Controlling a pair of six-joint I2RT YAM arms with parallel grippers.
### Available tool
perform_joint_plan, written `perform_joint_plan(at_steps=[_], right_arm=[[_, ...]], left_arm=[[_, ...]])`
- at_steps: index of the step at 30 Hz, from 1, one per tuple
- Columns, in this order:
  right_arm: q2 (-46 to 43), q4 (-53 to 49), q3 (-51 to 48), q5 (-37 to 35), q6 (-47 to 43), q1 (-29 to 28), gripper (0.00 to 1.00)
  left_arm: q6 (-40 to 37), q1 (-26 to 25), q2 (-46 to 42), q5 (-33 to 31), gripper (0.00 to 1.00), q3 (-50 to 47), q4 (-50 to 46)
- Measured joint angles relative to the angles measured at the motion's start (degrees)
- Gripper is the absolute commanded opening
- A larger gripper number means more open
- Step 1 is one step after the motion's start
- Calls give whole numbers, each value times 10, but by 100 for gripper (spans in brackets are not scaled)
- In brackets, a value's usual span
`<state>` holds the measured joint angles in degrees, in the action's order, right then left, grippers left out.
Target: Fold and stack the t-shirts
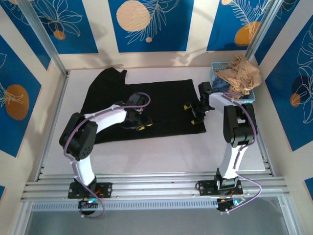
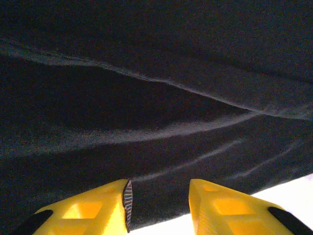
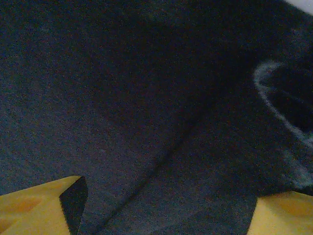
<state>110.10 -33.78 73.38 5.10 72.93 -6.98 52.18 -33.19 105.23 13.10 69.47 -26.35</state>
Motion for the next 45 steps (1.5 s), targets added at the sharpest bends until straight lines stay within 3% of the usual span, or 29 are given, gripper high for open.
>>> perform_joint_plan(at_steps=[16, 26, 32, 39, 45], right_arm=[[73, -13, 104, -1, 66, 30, 68], [86, 43, 103, 9, 101, 38, 53], [37, 46, 70, -3, 93, 37, 50], [-99, 13, 2, -48, 47, 7, 40], [-139, -19, -67, -65, -29, -8, 22]], left_arm=[[-17, 0, 7, -26, 35, 7, -23], [-25, 20, 42, -33, 33, 90, -35], [-42, 40, 102, -45, 27, 144, -50], [-74, 58, 164, -46, 25, 197, -69], [-85, 60, 97, -75, 42, 160, -52]])
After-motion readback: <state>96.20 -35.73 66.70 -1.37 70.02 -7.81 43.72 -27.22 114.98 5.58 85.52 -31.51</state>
